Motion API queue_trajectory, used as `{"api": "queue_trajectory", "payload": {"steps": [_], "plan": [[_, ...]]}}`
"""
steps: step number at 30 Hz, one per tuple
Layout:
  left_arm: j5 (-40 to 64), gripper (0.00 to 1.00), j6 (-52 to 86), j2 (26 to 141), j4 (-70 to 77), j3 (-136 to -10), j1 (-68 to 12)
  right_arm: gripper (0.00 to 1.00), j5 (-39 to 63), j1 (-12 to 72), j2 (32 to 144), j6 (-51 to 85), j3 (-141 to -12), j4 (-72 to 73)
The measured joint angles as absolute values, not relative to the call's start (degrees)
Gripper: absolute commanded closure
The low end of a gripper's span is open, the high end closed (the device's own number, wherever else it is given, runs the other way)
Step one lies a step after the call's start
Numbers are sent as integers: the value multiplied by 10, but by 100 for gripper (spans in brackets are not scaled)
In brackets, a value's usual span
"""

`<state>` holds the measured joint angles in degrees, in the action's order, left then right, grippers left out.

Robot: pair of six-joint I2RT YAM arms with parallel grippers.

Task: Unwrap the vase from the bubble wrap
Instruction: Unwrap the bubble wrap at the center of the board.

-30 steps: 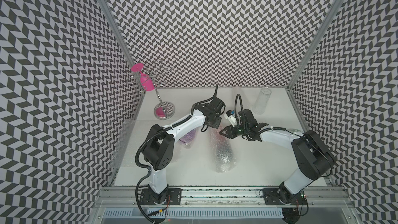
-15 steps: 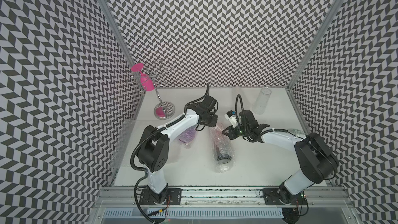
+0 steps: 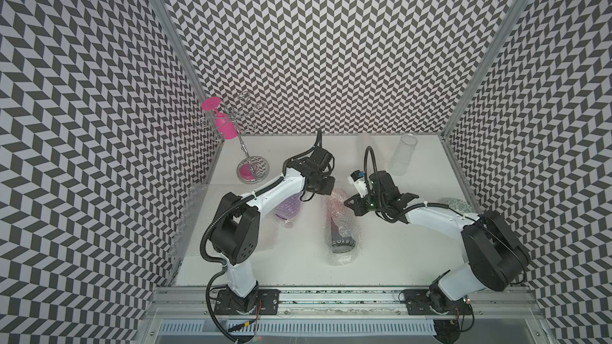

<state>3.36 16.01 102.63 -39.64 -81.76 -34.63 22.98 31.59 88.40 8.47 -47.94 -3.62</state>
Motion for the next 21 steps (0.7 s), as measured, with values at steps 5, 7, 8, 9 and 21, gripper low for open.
{"api": "queue_trajectory", "payload": {"steps": [5,7,8,9,21], "plan": [[8,100,158,1020,-396,-813,-336,100,197,317,882,77,-477,-73],[-2,100,157,1018,-396,-812,-329,100,184,316,882,75,-477,-90],[-8,100,156,1017,-396,-811,-328,100,177,315,882,74,-477,-96],[-13,100,156,1017,-396,-811,-326,100,171,314,882,74,-477,-101],[-13,86,150,995,-382,-774,-326,78,153,314,862,72,-477,-120]]}}
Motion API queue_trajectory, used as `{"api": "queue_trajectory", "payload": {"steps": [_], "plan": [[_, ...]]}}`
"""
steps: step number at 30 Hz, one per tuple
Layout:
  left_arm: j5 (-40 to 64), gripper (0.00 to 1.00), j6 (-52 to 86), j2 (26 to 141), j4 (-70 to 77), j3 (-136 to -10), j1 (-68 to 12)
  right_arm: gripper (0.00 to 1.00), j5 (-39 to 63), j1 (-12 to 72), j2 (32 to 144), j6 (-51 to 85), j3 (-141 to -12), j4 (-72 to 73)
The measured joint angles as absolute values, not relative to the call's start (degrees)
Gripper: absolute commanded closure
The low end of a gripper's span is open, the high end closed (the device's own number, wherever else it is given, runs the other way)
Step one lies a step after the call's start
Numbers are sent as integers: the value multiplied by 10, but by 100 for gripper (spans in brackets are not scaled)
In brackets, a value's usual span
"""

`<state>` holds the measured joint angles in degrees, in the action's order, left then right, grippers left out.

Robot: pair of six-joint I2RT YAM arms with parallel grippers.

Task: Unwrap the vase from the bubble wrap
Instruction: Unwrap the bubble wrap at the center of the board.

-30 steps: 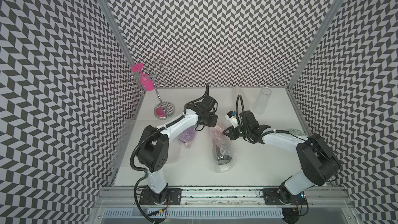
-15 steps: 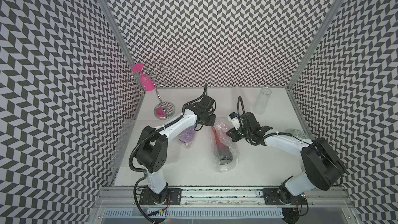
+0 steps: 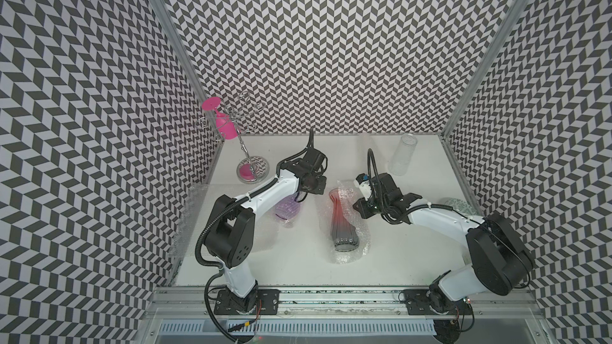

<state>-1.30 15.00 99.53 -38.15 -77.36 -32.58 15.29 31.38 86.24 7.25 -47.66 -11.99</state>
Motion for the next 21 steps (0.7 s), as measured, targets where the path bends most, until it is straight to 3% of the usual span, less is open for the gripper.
{"api": "queue_trajectory", "payload": {"steps": [4,21], "plan": [[3,97,149,973,-380,-760,-326,72,134,314,843,72,-479,-133],[43,100,149,918,-391,-737,-313,42,-74,456,832,21,-654,-258]]}}
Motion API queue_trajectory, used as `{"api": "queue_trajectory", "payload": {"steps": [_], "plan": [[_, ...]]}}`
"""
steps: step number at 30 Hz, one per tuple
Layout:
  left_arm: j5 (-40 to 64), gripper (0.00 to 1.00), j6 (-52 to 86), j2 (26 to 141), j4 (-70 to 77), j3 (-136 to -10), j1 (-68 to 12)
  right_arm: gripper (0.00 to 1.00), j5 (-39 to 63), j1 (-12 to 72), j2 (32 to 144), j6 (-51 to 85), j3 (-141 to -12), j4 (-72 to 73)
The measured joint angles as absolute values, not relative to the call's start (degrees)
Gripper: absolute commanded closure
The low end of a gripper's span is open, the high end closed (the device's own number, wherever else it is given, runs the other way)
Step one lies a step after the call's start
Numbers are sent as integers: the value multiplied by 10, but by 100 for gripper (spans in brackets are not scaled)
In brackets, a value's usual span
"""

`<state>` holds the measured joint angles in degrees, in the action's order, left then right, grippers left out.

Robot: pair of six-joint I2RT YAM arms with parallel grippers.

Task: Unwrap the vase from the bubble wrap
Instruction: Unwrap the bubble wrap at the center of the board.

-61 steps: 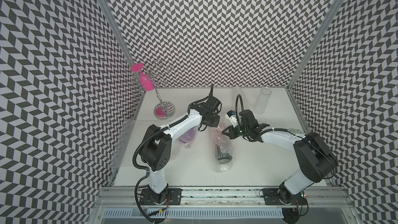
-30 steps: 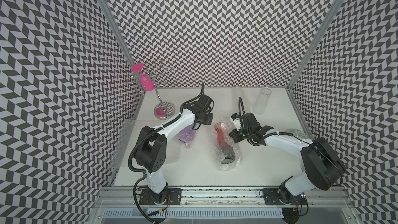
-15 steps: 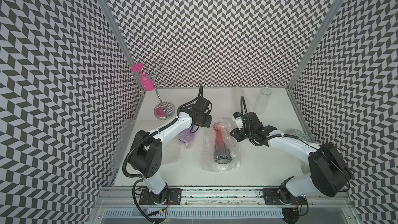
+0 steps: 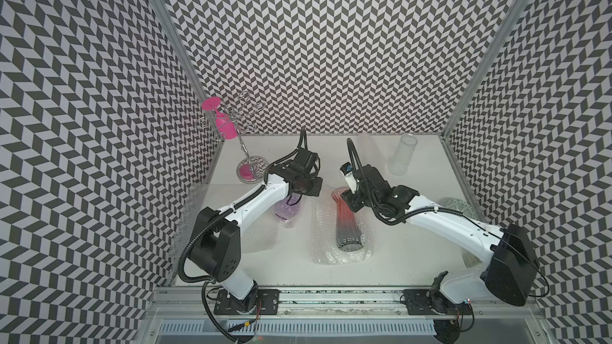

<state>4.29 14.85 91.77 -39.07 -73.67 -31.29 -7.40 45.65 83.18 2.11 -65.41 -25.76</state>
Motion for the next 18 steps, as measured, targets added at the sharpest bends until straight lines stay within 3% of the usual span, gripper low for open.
{"api": "queue_trajectory", "payload": {"steps": [6,18], "plan": [[60,100,151,890,-389,-724,-307,33,-70,463,831,35,-655,-253],[100,99,161,858,-361,-632,-259,27,-29,405,916,90,-656,-280]]}}
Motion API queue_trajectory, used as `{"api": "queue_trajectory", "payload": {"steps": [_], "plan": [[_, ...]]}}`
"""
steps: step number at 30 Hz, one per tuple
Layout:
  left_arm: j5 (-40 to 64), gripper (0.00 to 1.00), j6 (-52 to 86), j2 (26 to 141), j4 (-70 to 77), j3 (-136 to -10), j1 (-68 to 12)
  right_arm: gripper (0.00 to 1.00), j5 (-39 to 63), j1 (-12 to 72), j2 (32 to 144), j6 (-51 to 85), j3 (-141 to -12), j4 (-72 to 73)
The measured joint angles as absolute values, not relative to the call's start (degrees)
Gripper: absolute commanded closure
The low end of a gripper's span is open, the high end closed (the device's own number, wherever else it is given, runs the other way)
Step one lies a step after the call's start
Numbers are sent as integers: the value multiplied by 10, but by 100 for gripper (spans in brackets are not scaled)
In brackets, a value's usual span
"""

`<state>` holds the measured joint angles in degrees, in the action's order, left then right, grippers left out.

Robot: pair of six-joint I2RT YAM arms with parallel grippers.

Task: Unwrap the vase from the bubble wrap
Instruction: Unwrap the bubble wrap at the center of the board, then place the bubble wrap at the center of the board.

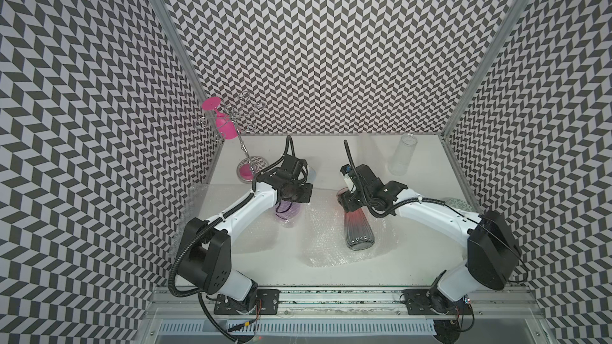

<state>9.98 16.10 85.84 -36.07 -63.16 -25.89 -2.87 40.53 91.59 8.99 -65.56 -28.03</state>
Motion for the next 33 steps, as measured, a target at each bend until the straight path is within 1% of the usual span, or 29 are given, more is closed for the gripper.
{"api": "queue_trajectory", "payload": {"steps": [2,6,9,11,14,17,22,26,29,33], "plan": [[107,98,161,854,-352,-620,-252,24,-21,388,925,98,-656,-283],[123,98,161,844,-327,-595,-233,21,-8,364,954,106,-671,-285],[135,94,161,840,-311,-581,-221,21,5,358,981,106,-688,-289],[143,88,160,837,-297,-570,-214,20,17,360,999,107,-697,-292],[152,72,156,832,-284,-555,-205,19,25,363,1006,110,-703,-293],[161,66,155,826,-275,-548,-200,16,28,366,1011,113,-703,-297],[174,62,150,812,-260,-541,-199,13,22,367,1030,119,-705,-298],[182,62,150,797,-251,-520,-199,9,18,375,1061,125,-726,-310],[188,61,150,786,-243,-505,-198,8,12,384,1092,129,-749,-332],[196,61,150,768,-222,-486,-196,10,6,392,1105,132,-771,-352]]}}
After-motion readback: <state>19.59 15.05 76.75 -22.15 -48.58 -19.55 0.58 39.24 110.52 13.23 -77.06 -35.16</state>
